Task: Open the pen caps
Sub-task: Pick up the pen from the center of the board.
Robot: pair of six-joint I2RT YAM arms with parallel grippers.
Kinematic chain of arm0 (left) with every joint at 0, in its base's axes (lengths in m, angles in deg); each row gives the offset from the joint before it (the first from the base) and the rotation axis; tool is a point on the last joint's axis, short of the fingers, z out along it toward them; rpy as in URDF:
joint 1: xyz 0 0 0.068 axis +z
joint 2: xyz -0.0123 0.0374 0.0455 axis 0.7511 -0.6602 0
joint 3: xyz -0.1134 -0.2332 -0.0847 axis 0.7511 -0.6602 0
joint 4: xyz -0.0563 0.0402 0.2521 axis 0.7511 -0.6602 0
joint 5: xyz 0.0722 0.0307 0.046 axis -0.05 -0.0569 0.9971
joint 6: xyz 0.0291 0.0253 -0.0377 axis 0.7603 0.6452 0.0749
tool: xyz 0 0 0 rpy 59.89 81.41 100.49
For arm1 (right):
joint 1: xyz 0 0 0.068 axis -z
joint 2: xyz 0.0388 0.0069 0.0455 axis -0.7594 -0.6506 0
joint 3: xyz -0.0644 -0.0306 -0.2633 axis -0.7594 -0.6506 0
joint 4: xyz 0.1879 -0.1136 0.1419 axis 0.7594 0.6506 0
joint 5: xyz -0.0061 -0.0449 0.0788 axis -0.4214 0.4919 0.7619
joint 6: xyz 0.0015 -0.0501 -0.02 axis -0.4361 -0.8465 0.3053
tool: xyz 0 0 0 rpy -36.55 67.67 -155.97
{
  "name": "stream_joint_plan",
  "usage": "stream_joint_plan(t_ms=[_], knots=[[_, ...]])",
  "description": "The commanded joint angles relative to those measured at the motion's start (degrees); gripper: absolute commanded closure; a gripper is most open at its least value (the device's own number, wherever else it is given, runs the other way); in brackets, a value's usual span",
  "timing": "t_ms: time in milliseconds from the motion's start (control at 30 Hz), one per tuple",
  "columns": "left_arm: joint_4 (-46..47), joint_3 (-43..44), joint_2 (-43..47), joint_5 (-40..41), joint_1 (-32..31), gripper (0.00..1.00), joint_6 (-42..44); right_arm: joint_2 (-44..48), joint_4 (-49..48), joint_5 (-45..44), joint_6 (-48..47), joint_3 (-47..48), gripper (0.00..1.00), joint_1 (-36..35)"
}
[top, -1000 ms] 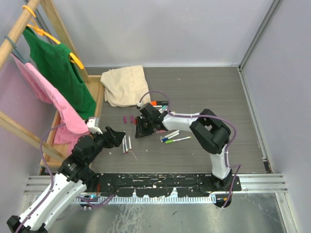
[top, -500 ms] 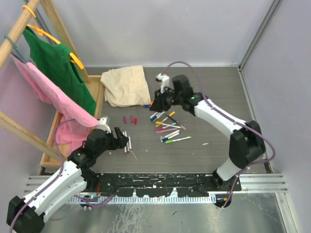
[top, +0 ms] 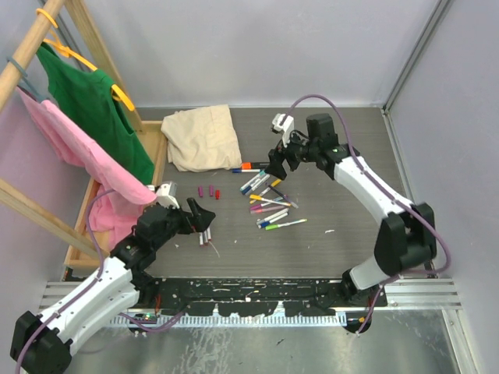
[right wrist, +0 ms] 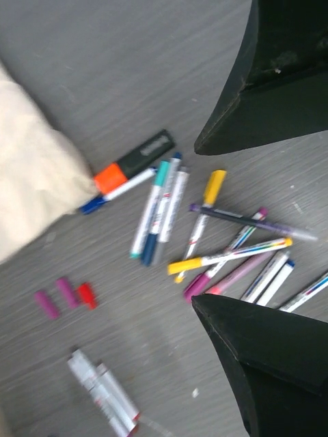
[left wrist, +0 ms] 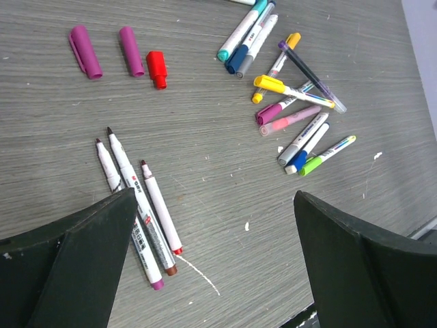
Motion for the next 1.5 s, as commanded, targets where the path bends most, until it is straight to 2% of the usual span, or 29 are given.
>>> stream_joint_plan(t_ms=[0, 67, 200, 500, 867, 1367, 1467], knots=[[5.87, -1.59, 0.15, -1.11, -0.03, 0.01, -1.55, -5.03, 8.77, -4.83, -8.72, 3.87, 0.13, 0.68], [6.43, -2.34, 0.27, -1.19, -0.03, 0.01, -1.98, -6.79, 9.32, -8.63, -9.11, 4.49, 0.14, 0.63], [6.13, -2.51, 0.87, -1.07, -0.03, 0.01, -2.09, -11.87, 12.63, -12.91, -8.35, 7.42, 0.2, 0.63], [6.58, -3.12, 1.46, -0.92, -0.03, 0.0, -2.49, -23.98, 20.48, -12.54, -4.9, 14.08, 0.44, 0.63], [5.93, -3.22, 2.61, -0.68, -0.03, 0.01, -2.36, -28.01, 23.06, -11.89, -4.5, 15.63, 0.49, -0.39], [6.28, -3.04, 2.26, -0.75, -0.03, 0.0, -2.44, -31.7, 24.83, -13.41, -4.55, 17.01, 0.62, -2.16], [6.4, -3.04, 2.3, -0.77, -0.03, 0.0, -2.44, -32.34, 25.22, -13.72, -4.55, 17.32, 0.67, -2.36]])
